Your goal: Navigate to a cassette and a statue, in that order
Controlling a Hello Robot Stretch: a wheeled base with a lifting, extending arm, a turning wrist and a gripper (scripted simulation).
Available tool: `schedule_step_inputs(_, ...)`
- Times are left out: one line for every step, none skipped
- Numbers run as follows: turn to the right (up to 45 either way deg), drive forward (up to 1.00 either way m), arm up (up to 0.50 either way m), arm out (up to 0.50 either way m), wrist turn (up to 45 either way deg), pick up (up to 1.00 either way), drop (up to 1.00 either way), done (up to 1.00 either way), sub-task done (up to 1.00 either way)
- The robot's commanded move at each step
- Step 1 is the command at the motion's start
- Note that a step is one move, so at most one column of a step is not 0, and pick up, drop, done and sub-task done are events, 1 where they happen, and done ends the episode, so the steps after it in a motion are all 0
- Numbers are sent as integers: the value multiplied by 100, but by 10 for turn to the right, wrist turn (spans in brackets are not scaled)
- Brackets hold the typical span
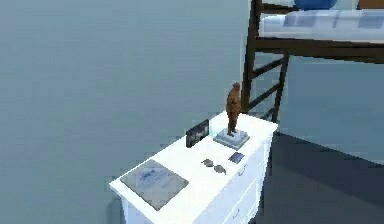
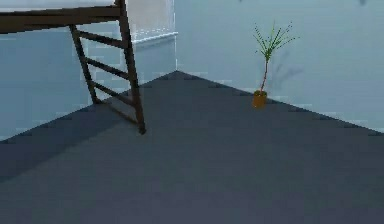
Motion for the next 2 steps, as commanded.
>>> schedule_step_inputs(450, 0, 0, 0, 0, 0, 0, 0, 0)
schedule_step_inputs(450, 0, 0, 0, 0, 0, 0, 0, 0)
